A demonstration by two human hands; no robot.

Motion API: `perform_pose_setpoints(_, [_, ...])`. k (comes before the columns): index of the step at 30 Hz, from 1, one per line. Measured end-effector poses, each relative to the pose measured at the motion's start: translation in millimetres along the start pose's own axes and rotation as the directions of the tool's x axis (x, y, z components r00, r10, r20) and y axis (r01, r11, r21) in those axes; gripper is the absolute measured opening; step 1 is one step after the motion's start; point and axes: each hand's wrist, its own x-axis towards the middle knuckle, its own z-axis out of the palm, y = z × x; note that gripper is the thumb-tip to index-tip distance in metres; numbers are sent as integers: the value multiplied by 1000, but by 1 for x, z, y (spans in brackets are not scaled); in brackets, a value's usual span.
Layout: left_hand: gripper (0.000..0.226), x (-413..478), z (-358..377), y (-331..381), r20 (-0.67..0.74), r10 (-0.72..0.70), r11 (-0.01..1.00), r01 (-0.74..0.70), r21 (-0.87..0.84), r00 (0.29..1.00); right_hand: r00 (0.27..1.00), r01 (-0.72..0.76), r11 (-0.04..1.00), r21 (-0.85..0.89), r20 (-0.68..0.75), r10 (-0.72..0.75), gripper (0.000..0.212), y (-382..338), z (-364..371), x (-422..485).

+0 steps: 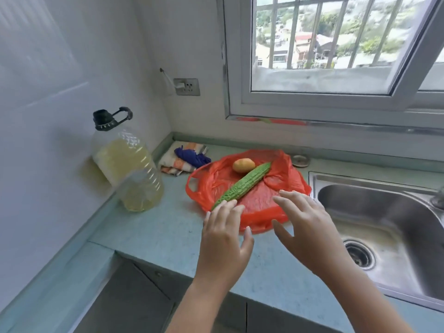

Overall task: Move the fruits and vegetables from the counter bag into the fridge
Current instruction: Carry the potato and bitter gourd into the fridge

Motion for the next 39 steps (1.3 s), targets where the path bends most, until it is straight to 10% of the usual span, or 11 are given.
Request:
perform_pose_setpoints(19, [44, 181, 92, -172, 208, 129, 960, -70, -272, 969, 916, -392, 916, -89, 52, 397, 39, 16, 148, 139])
perform_pose_setpoints(39, [37, 278, 219, -212, 496, 64, 938, 117, -326, 866, 596, -778, 628, -21, 293, 748, 54, 93, 252, 195])
